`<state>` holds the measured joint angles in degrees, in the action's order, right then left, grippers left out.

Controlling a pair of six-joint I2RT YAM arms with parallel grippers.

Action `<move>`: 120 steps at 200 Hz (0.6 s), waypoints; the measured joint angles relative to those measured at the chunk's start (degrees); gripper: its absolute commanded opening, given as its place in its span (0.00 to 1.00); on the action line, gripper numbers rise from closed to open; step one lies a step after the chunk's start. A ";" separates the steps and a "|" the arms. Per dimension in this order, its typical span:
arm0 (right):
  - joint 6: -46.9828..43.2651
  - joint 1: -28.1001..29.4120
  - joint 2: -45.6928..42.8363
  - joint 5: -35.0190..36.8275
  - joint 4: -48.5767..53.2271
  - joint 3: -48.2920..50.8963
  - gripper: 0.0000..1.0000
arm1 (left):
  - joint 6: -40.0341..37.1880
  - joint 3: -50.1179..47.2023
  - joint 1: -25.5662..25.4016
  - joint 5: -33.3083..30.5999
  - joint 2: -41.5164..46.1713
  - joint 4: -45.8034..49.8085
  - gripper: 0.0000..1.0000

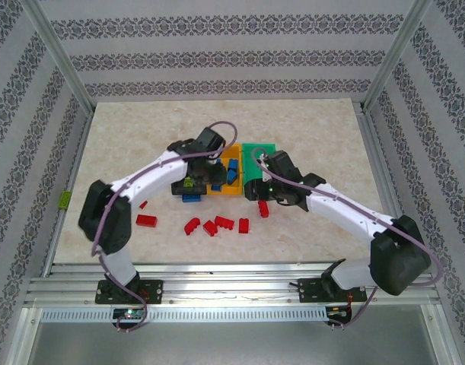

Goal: Sort the legos into containers by color
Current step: Place the lego in the container.

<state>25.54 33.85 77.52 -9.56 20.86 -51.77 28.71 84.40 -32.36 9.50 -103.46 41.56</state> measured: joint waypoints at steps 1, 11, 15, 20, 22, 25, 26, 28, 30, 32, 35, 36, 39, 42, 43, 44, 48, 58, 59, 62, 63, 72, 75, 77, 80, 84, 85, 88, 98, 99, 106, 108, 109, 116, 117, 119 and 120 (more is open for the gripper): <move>0.00 0.00 -0.17 -0.02 0.02 0.15 0.51 | -0.09 0.35 0.02 0.02 -0.26 0.13 0.36; 0.04 0.00 -1.31 -0.26 0.09 1.38 0.51 | -1.70 5.25 0.59 0.22 -4.17 1.31 0.44; 0.17 0.00 -1.70 -0.39 0.07 1.90 0.51 | -2.05 7.37 0.66 0.28 -5.75 1.95 0.47; 0.26 0.00 -2.03 -0.46 0.09 2.49 0.51 | -3.10 9.44 0.81 0.28 -7.37 2.25 0.50; 0.35 0.00 -2.16 -0.50 0.09 2.73 0.51 | -2.99 10.32 0.92 0.33 -8.00 2.54 0.51; 0.48 0.02 -2.29 -0.61 0.09 3.06 0.51 | -3.52 11.54 0.98 0.26 -8.90 2.93 0.52; 0.50 0.02 -2.32 -0.63 0.09 3.15 0.51 | -3.67 11.87 0.98 0.24 -9.14 3.10 0.52; 0.66 0.02 -2.40 -0.70 0.09 3.37 0.51 | -3.67 12.74 0.98 0.26 -9.68 3.39 0.53; 0.70 0.02 -2.47 -0.76 0.09 3.56 0.51 | -3.82 13.53 0.98 0.20 -10.23 3.56 0.54; 0.90 0.02 -2.49 -0.87 0.09 3.78 0.51 | -4.24 14.32 0.98 0.09 -10.78 3.82 0.55; 1.14 0.04 -2.51 -0.94 0.07 4.04 0.51 | -4.35 15.32 0.98 0.07 -11.41 4.20 0.56; 1.14 0.04 -2.54 -0.98 0.07 4.17 0.51 | -4.39 15.56 0.98 0.07 -11.56 4.31 0.56; 1.29 0.07 -2.54 -1.07 0.02 4.39 0.51 | -4.74 16.46 0.98 0.00 -12.20 4.55 0.57; 1.51 0.04 -2.54 -1.16 0.02 4.61 0.51 | -4.85 17.27 0.98 -0.07 -12.66 4.83 0.58; 1.53 0.07 -2.54 -1.22 0.04 4.70 0.51 | -4.90 17.64 0.98 -0.11 -12.90 4.96 0.58; 1.53 0.07 -2.54 -1.22 0.04 4.74 0.51 | -4.98 17.81 0.98 -0.13 -13.00 5.01 0.58; 1.75 0.17 -2.54 -1.33 0.02 5.05 0.51 | -5.35 18.71 0.98 -0.15 -13.46 5.33 0.59; 2.27 0.48 -2.54 -1.49 0.00 5.44 0.51 | -5.84 19.47 0.98 -0.13 -13.84 5.64 0.63; 2.43 0.57 -2.51 -1.53 0.02 5.46 0.51 | -5.90 19.47 0.98 -0.15 -13.84 5.64 0.63; 2.62 0.72 -2.47 -1.53 0.04 5.46 0.51 | -5.92 19.47 0.98 -0.11 -13.81 5.66 0.63; 2.67 0.76 -2.47 -1.53 0.04 5.46 0.51 | -5.92 19.47 0.98 -0.11 -13.81 5.70 0.63; 3.06 1.42 -2.25 -1.73 -0.42 5.44 0.51 | -6.08 19.12 0.98 -0.09 -13.55 5.79 0.63; 3.13 1.77 -2.12 -1.86 -0.61 5.44 0.51 | -6.14 18.71 0.98 -0.11 -13.35 5.64 0.63; 3.19 1.88 -2.08 -1.90 -0.66 5.44 0.51 | -6.19 18.32 0.98 -0.11 -13.16 5.53 0.63; 3.26 2.16 -1.86 -2.01 -0.87 5.42 0.51 | -6.21 17.66 0.98 -0.09 -12.79 5.35 0.63; 3.39 2.58 -1.55 -2.12 -1.05 5.33 0.51 | -6.23 16.44 0.98 -0.11 -12.17 5.16 0.63; 3.45 2.64 -1.46 -2.14 -1.11 5.31 0.51 | -6.23 16.20 0.98 -0.11 -12.04 5.14 0.63; 3.52 3.08 -1.01 -2.25 -1.20 5.16 0.51 | -6.23 15.15 0.98 -0.13 -11.47 4.85 0.63; 3.93 4.13 0.55 -2.56 -1.49 4.44 0.50 | -6.21 10.75 1.01 -0.15 -8.90 4.20 0.63; 4.00 4.35 0.90 -2.62 -1.60 4.26 0.51 | -6.21 10.03 1.01 -0.13 -8.44 4.11 0.63; 4.20 5.35 2.56 -2.95 -1.81 3.32 0.50 | -6.16 6.67 1.07 -0.13 -6.21 3.28 0.63; 4.33 5.62 3.04 -2.99 -1.86 2.97 0.50 | -6.08 5.46 1.09 -0.13 -5.46 2.82 0.63; 4.33 5.70 3.19 -3.02 -1.88 2.86 0.50 | -6.01 4.66 1.11 -0.13 -4.94 2.56 0.63; 4.42 6.69 5.11 -3.32 -2.27 1.57 0.50 | -5.86 0.85 1.25 -0.11 -1.99 1.66 0.63; 4.44 6.78 5.31 -3.34 -2.29 1.44 0.50 | -5.84 0.44 1.27 -0.13 -1.66 1.62 0.63; 4.55 7.08 5.92 -3.48 -2.49 1.03 0.50 | -5.75 -0.72 1.27 -0.11 -0.66 1.38 0.63; 4.55 7.30 6.34 -3.56 -2.60 0.79 0.50 | -5.75 -1.09 1.29 -0.09 -0.33 1.25 0.63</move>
<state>30.09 41.15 83.85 -13.13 18.26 -50.98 22.96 83.31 -31.07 9.41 -103.79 42.81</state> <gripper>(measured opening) 0.504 0.629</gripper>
